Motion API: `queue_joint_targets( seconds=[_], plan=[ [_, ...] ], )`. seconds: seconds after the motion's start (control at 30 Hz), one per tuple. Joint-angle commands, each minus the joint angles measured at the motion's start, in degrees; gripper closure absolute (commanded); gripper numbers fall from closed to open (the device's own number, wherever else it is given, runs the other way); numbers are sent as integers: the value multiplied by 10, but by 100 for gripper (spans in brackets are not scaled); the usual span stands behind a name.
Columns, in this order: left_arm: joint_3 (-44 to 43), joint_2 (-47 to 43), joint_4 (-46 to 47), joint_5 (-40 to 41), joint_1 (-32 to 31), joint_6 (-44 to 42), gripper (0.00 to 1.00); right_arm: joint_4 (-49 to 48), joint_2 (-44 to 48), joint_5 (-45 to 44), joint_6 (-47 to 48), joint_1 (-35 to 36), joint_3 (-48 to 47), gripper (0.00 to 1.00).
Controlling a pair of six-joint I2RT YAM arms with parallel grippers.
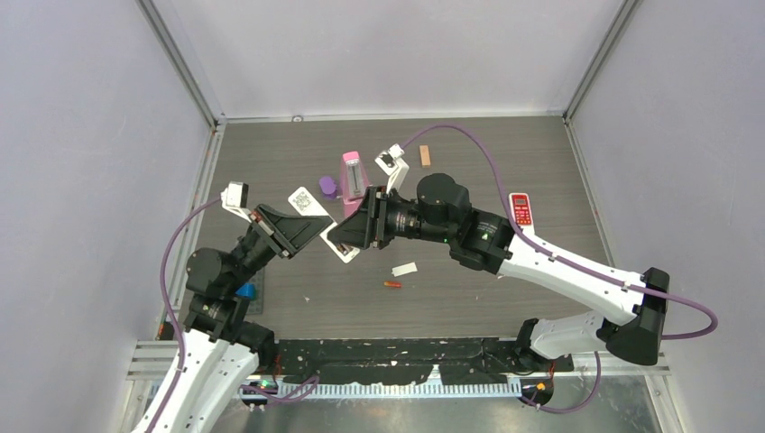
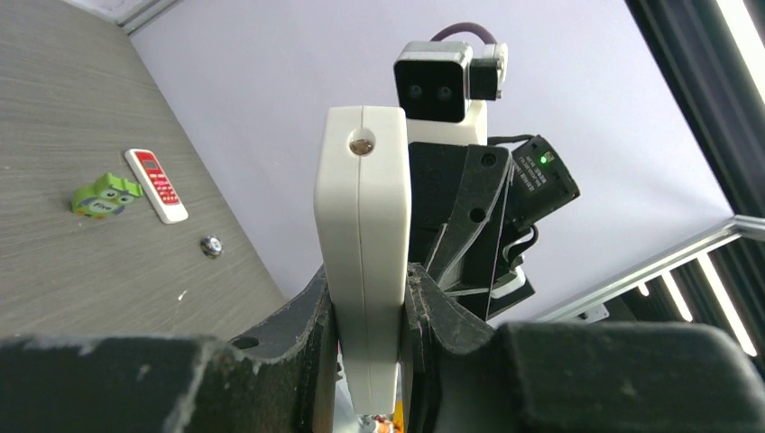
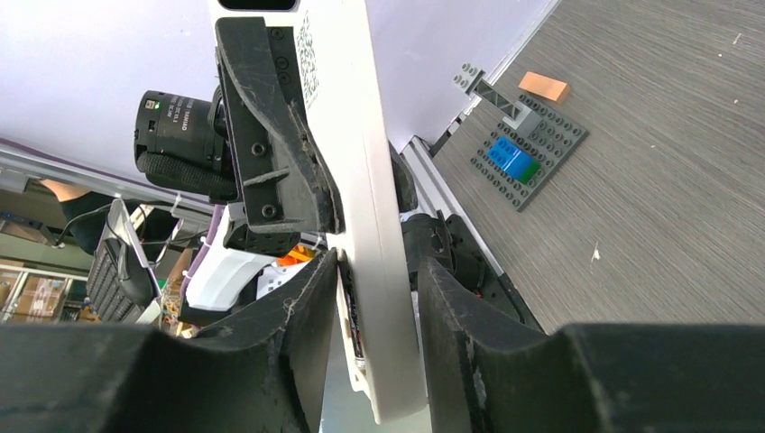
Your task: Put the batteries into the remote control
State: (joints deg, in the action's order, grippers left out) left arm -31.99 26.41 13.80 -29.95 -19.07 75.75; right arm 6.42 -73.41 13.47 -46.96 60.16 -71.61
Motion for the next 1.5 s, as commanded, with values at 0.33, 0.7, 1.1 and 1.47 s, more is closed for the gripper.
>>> queue_joint_targets(
  seconds=[0.33,0.7,1.1,1.47],
  plan=[
    [-22,-11,58,35,1,52,100,-6,2,11,14,-3,8,63],
    [-4,-31,15,30,1,-20,100,11,68,-27,19,-41,29,17],
    [0,-42,-18,15,1,-84,100,39,122,21,111,-75,78,19],
    [-9,-18,-8,-13,1,-83,100,-13,71,132,163,-38,42,23]
  ],
)
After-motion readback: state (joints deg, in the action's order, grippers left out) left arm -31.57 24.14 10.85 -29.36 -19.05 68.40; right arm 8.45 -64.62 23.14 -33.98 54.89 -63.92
